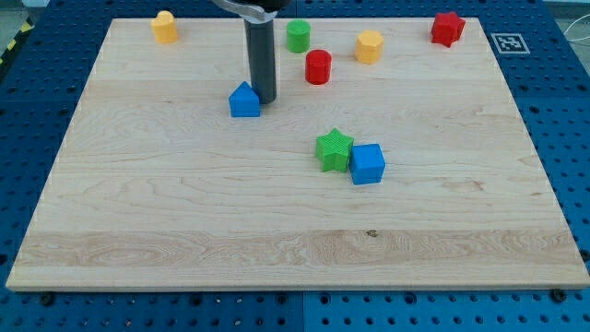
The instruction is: Slide the blue triangle towards the center left
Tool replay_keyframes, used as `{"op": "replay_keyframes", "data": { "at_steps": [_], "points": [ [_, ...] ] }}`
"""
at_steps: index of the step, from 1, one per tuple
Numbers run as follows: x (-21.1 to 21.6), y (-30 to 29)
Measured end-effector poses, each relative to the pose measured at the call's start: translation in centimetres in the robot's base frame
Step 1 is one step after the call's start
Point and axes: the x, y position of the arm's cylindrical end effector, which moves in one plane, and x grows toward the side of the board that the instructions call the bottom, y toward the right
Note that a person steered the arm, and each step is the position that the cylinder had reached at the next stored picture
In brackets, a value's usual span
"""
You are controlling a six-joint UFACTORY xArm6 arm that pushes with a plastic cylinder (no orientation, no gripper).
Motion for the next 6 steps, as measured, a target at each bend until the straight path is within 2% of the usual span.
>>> {"op": "replay_keyframes", "data": {
  "at_steps": [4, 6],
  "points": [
    [-0.2, -1.3],
    [1.8, -1.0]
  ]
}}
